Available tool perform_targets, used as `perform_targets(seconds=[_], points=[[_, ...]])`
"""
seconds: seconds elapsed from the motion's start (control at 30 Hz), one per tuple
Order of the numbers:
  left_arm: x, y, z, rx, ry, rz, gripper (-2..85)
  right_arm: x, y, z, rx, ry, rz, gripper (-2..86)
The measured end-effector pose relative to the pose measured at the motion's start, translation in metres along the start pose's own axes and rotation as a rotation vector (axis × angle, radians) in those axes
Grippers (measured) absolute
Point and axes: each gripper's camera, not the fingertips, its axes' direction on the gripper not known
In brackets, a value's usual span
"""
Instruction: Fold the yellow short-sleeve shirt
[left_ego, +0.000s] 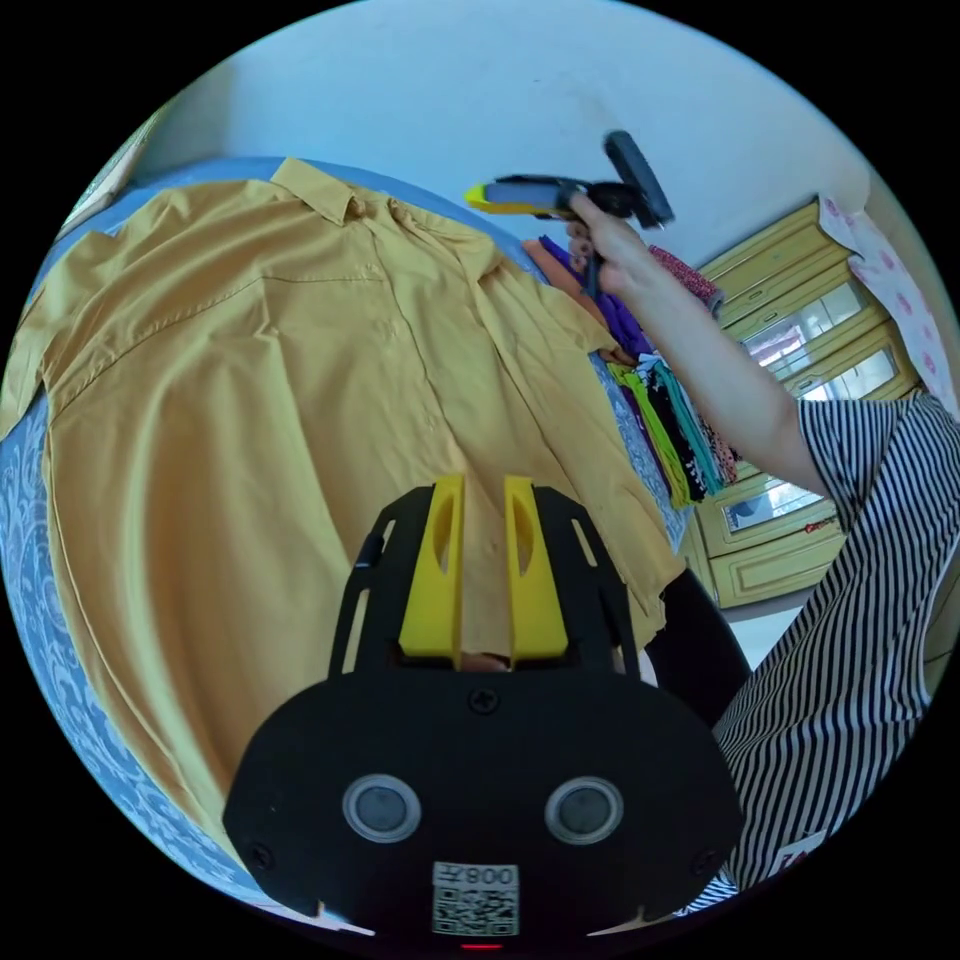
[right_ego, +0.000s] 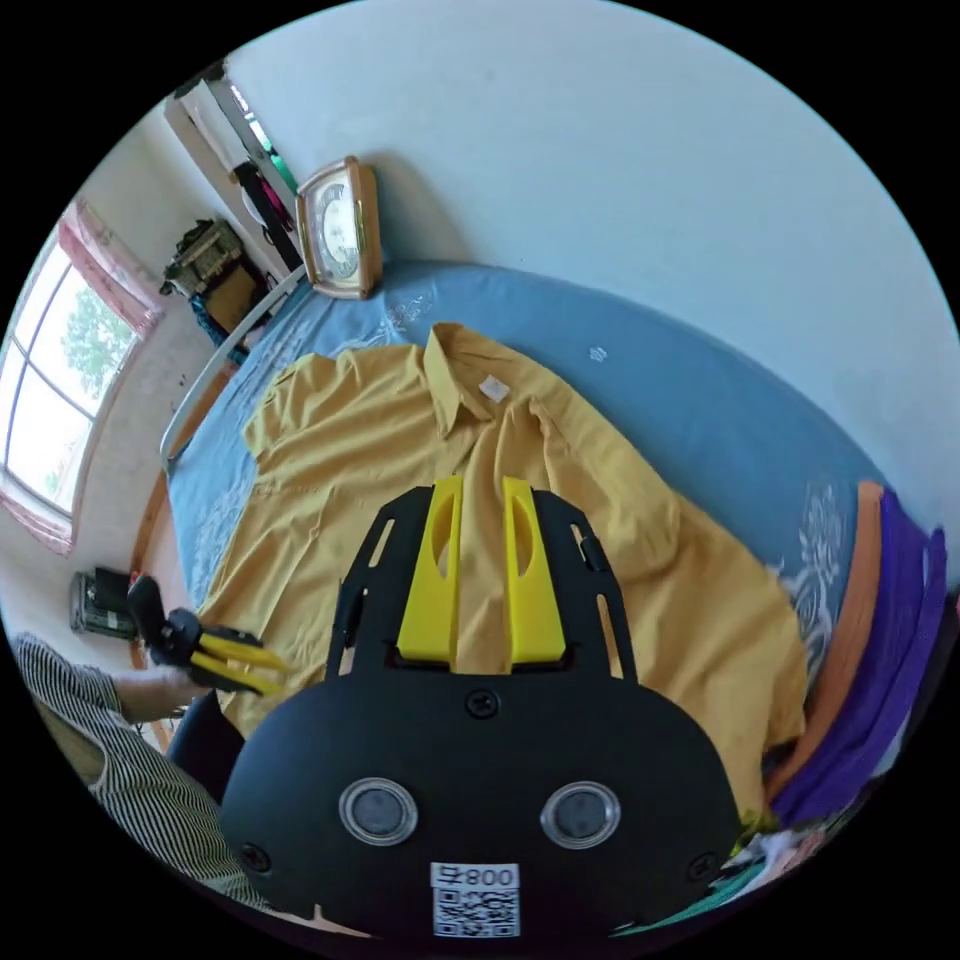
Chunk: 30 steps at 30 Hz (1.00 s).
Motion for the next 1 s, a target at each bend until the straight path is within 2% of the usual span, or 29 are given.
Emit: perform_targets(seconds=[0.2, 0.4, 0.5, 0.6, 0.73, 1.0], points=[[0.025, -0.058, -0.016, 0.021, 0.035, 0.068, 7.4, 0.032, 0.134, 0.016, -0.080, -0.123, 0.153, 6.9], [0.039, -0.161, -0.017, 0.022, -0.003, 0.128, 7.9, 0.019, 0.197, 0.051, -0.132, -0.150, 0.138, 7.3], [0.055, -0.209, -0.015, 0.007, -0.066, 0.182, 8.2, 0.024, 0.207, 0.060, -0.121, -0.091, 0.106, 7.1], [0.067, -0.249, -0.003, -0.028, -0.172, 0.213, 7.9, 0.051, 0.209, 0.059, -0.037, -0.113, 0.143, 6.8], [0.064, -0.282, 0.011, -0.103, -0.289, 0.167, 3.0, 0.088, 0.203, 0.062, 0.043, -0.133, 0.164, 6.3], [0.030, -0.305, -0.060, 0.117, -0.233, -0.023, 1.1, 0.151, 0.171, 0.088, 0.125, -0.144, 0.184, 6.3]])
